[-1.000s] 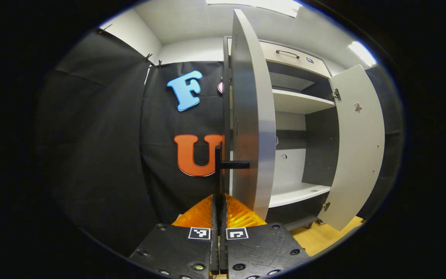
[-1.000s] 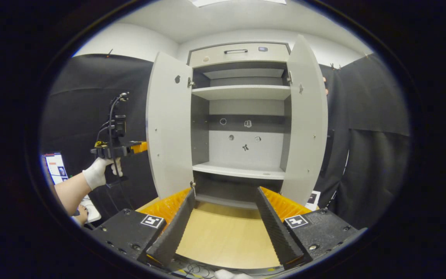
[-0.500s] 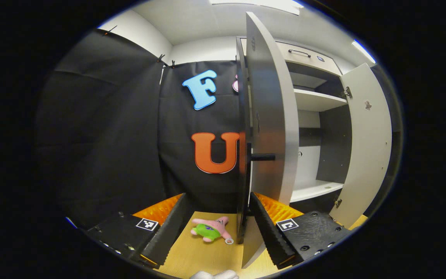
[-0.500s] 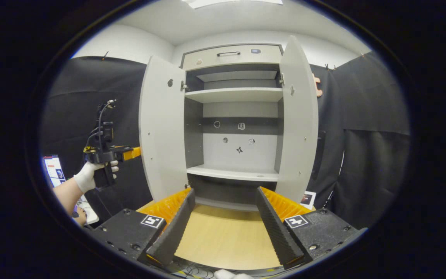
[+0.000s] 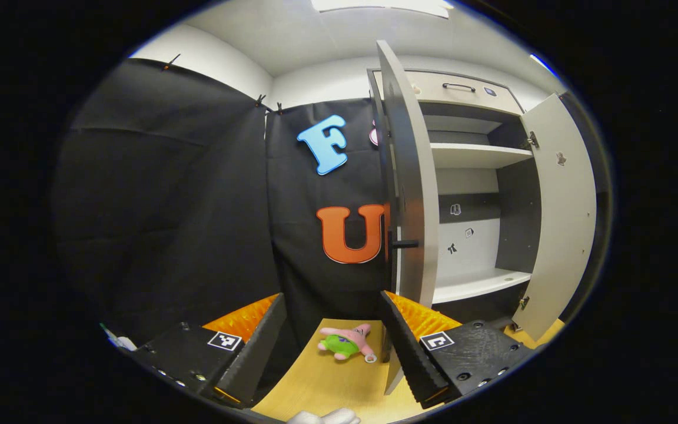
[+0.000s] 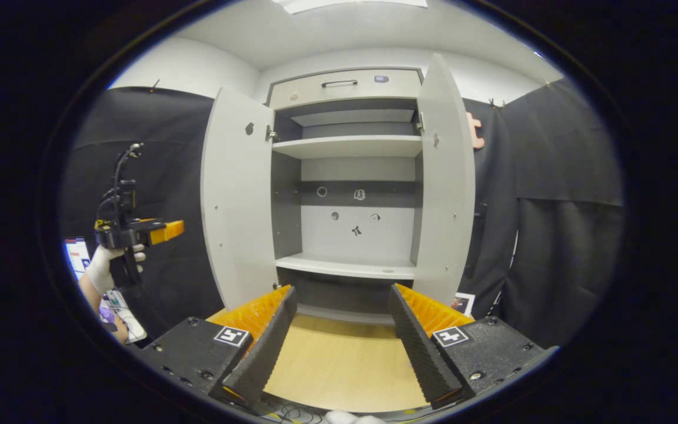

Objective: Open the right door of the double-door shoe cabinet with the right hand, and open the left door with the left hand.

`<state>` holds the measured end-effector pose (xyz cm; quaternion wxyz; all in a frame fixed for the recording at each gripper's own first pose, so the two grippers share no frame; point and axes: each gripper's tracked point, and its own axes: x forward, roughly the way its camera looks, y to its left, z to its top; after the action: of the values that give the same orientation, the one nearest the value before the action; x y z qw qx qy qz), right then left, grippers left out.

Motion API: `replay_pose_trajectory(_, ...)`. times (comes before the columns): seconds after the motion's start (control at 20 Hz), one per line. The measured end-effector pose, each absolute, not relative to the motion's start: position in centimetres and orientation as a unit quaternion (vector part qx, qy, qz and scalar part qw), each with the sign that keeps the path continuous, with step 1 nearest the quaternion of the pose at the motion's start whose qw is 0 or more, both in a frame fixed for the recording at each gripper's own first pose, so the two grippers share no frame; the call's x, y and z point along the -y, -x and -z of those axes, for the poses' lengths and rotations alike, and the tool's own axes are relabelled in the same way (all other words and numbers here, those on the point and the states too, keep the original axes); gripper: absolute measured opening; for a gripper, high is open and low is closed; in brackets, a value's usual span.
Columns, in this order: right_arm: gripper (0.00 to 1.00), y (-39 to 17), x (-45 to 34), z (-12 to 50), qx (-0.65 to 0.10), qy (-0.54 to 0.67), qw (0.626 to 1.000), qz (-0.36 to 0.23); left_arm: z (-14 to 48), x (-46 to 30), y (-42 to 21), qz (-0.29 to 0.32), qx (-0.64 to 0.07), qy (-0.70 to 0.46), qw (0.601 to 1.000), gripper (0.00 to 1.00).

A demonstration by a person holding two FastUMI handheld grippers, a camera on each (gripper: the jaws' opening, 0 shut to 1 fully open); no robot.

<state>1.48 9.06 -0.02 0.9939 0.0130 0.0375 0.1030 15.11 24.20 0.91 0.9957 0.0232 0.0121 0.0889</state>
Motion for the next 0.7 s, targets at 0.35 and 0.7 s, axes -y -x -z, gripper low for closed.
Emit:
replay_pose_trajectory(0.35,0.98,-2.2,-7.2,-1.0,-0.026,-0.019,0.997,-0.076,-5.1,-16.8,-11.7,-0.064,0.001,-0.034,0.997,0.94)
replay_pose_trajectory(0.7,0.98,-2.4,-5.7,-1.2,-0.02,-0.027,0.998,-0.049,-2.7,-7.2,-9.7,-0.002,-0.013,-0.023,1.0,0.95)
